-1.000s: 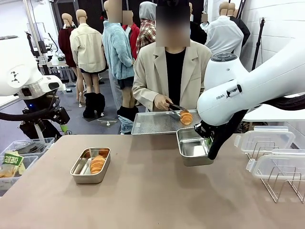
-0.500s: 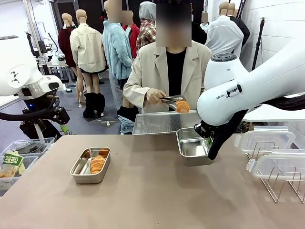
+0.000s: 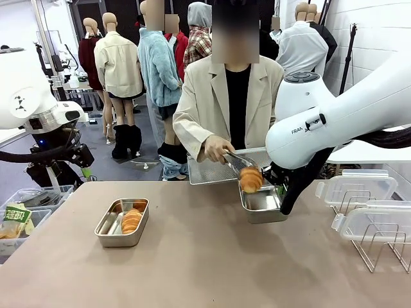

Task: Place the bread in airtight containers.
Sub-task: Once an object is inside an Airtight Container , place the container in the center of the table.

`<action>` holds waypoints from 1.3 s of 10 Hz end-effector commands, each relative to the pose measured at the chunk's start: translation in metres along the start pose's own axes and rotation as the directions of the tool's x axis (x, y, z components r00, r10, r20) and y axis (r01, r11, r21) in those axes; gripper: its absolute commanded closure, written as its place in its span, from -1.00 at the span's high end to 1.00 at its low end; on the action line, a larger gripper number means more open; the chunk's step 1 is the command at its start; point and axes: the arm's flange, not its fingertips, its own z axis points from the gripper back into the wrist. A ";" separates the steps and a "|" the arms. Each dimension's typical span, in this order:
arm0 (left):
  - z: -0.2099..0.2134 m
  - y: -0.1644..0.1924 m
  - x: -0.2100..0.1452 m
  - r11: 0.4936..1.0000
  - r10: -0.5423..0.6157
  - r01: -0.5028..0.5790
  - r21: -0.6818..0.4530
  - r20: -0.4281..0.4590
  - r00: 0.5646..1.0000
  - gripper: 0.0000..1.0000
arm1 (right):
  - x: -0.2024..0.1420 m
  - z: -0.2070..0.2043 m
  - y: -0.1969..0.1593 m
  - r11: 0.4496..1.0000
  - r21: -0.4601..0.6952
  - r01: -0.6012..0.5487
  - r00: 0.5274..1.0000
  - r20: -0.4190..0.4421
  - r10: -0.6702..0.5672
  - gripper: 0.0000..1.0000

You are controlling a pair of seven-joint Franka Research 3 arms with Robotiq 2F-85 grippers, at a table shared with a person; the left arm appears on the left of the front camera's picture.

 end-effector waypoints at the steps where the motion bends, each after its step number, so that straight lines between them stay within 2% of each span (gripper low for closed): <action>1: -0.001 0.002 0.000 1.000 0.010 -0.010 0.008 -0.001 1.000 1.00 | 0.001 0.001 0.000 1.000 0.012 -0.001 1.000 0.019 0.001 -1.00; 13: -0.001 0.002 0.000 1.000 0.010 -0.010 0.008 -0.001 1.000 1.00 | 0.001 -0.005 0.000 1.000 0.017 -0.017 1.000 0.005 0.017 -1.00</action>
